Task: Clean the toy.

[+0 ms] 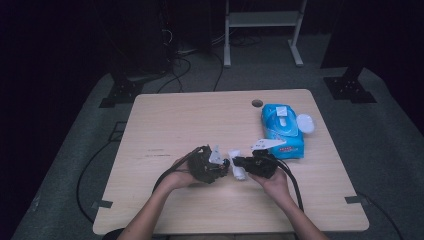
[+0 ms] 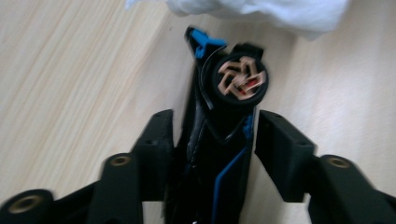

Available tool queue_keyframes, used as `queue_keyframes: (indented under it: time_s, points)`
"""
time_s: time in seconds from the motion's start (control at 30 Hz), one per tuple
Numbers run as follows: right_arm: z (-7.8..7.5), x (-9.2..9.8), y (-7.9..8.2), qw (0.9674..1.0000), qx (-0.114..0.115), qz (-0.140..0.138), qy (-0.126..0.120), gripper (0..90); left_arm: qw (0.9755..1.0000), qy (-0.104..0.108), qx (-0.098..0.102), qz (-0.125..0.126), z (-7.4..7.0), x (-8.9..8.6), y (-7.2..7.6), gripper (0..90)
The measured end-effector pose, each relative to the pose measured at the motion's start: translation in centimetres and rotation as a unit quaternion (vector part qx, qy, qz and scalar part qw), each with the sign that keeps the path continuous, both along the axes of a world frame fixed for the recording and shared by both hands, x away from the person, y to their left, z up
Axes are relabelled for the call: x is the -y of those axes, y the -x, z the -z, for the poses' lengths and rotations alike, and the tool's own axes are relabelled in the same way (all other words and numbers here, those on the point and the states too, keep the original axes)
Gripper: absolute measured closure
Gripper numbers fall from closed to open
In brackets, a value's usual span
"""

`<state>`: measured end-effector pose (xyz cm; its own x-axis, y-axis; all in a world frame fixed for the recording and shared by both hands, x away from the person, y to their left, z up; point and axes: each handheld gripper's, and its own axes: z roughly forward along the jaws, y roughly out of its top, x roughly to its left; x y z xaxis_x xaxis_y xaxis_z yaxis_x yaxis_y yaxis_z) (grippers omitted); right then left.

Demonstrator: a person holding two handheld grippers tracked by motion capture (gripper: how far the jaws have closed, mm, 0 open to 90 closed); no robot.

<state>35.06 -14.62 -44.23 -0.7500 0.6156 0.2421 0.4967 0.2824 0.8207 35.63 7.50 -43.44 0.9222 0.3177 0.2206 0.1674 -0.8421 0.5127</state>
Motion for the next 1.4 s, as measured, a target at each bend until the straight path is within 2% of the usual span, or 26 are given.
queue_keyframes:
  time_s: [0.07,0.17,0.27,0.4,0.5,0.6,0.63,0.73,0.8,0.83,0.87,0.97,1.1,1.13,1.17,1.27,1.33,1.4]
  points:
    - [-0.1,-0.2,0.1,1.0,0.001,-0.005,-0.001,86.0,0.9999,0.015,-0.004,0.001,-0.2,-0.1,0.1,54.8]
    - [-0.1,-0.3,0.1,1.0,0.002,-0.005,-0.004,86.0,0.9985,0.054,-0.006,0.003,-0.7,-0.6,0.1,59.9]
    - [0.0,-0.2,0.1,1.0,0.0,-0.003,-0.006,85.9,0.9978,0.067,0.0,-0.002,-0.8,-1.0,-0.1,60.3]
    - [-0.1,-0.1,0.0,0.9999,-0.001,-0.005,-0.009,85.7,0.9964,0.084,-0.013,0.001,-0.8,-1.2,-0.3,60.3]
    - [0.2,-0.1,-0.2,0.9999,-0.006,-0.004,-0.01,85.6,0.9974,0.071,-0.014,0.001,-0.5,-0.9,-0.3,59.7]
    - [0.4,0.1,-0.3,0.9999,-0.009,0.0,-0.009,85.7,0.9975,0.065,-0.027,-0.001,-0.7,-0.5,-0.3,56.7]
    - [0.4,0.2,-0.3,0.9999,-0.01,0.002,-0.011,85.6,0.998,0.054,-0.033,-0.005,-0.5,-0.3,-0.3,52.8]
    - [0.4,0.4,-0.4,0.9998,-0.011,0.006,-0.014,85.6,0.9996,0.008,-0.026,-0.012,0.3,0.5,-0.3,48.6]
    - [0.4,0.5,-0.4,0.9998,-0.01,0.006,-0.014,85.6,0.9997,-0.001,-0.02,-0.016,0.6,0.7,-0.3,51.2]
    - [0.3,0.5,-0.4,0.9998,-0.01,0.007,-0.015,85.6,0.9996,0.001,-0.024,-0.018,0.5,0.7,-0.3,54.4]
    - [0.3,0.6,-0.4,0.9998,-0.01,0.007,-0.016,85.6,0.9992,0.013,-0.033,-0.019,0.4,0.6,-0.4,55.1]
    - [0.2,0.8,-0.4,0.9997,-0.01,0.009,-0.023,85.6,0.9995,0.022,-0.011,-0.02,0.1,0.5,-0.3,57.1]
    - [-0.4,1.1,-0.3,0.9993,-0.004,0.009,-0.036,85.6,0.9964,0.083,-0.012,-0.011,-0.6,-0.4,-0.4,57.1]
    - [-0.8,1.1,-0.2,0.9991,0.001,0.008,-0.042,85.6,0.9953,0.096,-0.009,-0.01,-0.9,-0.5,-0.3,57.0]
    - [-1.2,1.2,0.0,0.9988,0.006,0.007,-0.048,85.6,0.9938,0.111,0.003,-0.005,-1.2,-0.6,-0.2,57.0]
    - [-2.8,0.9,0.7,0.9966,0.033,-0.005,-0.075,85.7,0.9912,0.131,0.019,0.002,-1.7,-0.7,0.2,56.9]
    - [-4.1,0.3,1.4,0.9949,0.055,-0.02,-0.082,85.7,0.9905,0.136,0.019,0.009,-1.8,-0.4,0.4,56.9]
    - [-4.8,-0.2,1.8,0.9938,0.069,-0.03,-0.081,85.7,0.9896,0.14,0.029,0.016,-1.9,-0.2,0.7,56.9]
